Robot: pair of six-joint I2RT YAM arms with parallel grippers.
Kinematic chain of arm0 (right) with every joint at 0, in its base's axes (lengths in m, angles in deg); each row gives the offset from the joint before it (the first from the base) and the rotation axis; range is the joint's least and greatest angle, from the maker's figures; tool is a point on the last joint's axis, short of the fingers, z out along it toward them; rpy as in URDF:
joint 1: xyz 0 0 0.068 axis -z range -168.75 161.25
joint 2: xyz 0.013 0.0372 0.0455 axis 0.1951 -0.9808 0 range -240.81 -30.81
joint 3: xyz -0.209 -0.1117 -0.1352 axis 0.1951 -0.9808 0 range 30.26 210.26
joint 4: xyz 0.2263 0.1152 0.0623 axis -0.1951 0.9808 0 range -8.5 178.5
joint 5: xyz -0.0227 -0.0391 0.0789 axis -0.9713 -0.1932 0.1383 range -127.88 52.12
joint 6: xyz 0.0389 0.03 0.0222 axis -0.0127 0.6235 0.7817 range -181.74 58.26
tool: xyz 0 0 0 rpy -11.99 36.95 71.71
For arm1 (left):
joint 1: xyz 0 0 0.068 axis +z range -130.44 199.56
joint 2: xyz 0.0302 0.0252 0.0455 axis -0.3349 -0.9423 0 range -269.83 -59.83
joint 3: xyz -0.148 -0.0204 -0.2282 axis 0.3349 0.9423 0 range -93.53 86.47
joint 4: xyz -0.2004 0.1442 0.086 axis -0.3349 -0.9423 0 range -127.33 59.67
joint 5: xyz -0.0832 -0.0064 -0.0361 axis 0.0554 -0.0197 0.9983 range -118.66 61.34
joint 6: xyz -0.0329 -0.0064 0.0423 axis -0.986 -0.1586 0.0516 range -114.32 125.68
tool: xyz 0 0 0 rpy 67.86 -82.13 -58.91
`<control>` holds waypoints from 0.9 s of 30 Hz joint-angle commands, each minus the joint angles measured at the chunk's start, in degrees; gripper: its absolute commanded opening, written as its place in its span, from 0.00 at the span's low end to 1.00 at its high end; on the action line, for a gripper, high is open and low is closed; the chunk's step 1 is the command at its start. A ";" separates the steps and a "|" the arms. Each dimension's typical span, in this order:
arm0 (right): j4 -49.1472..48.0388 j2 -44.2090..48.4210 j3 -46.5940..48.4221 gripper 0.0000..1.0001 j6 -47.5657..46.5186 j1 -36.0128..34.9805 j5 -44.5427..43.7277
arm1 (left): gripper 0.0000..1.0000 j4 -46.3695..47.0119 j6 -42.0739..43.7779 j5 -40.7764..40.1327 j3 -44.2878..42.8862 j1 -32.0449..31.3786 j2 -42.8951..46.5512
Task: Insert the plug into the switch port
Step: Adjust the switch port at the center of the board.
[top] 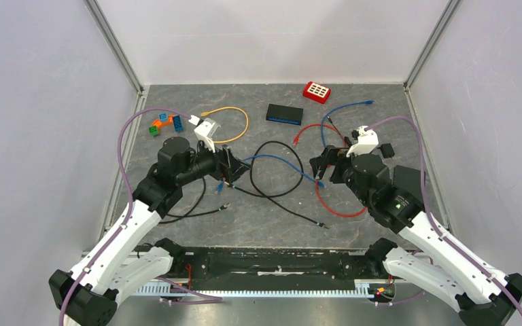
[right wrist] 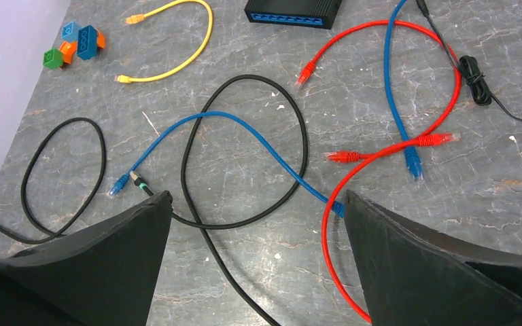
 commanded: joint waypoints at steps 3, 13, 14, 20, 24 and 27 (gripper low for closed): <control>-4.61 2.66 -1.67 0.98 -0.23 -0.15 -1.07 | 0.80 -0.11 2.59 -1.66 -0.80 -0.10 0.76; -18.77 0.34 -6.19 0.98 -9.68 -0.13 -8.57 | 0.76 -11.26 -1.29 -26.97 -6.24 -0.10 -5.78; -22.81 -0.31 -6.97 0.98 -11.10 -0.13 -9.93 | 0.76 -14.34 -1.96 -28.46 -8.26 0.00 -8.12; -35.31 -12.74 -4.99 0.95 -18.41 3.30 -16.77 | 0.75 -11.65 -7.88 -17.19 -12.35 0.73 -17.11; -38.42 -25.78 1.50 0.87 -16.47 10.76 -3.32 | 0.73 -6.31 -12.85 -11.31 -14.53 5.14 -24.68; -39.26 -35.47 6.77 0.78 -12.82 15.86 8.97 | 0.71 -0.39 -15.80 -7.46 -15.43 8.78 -29.46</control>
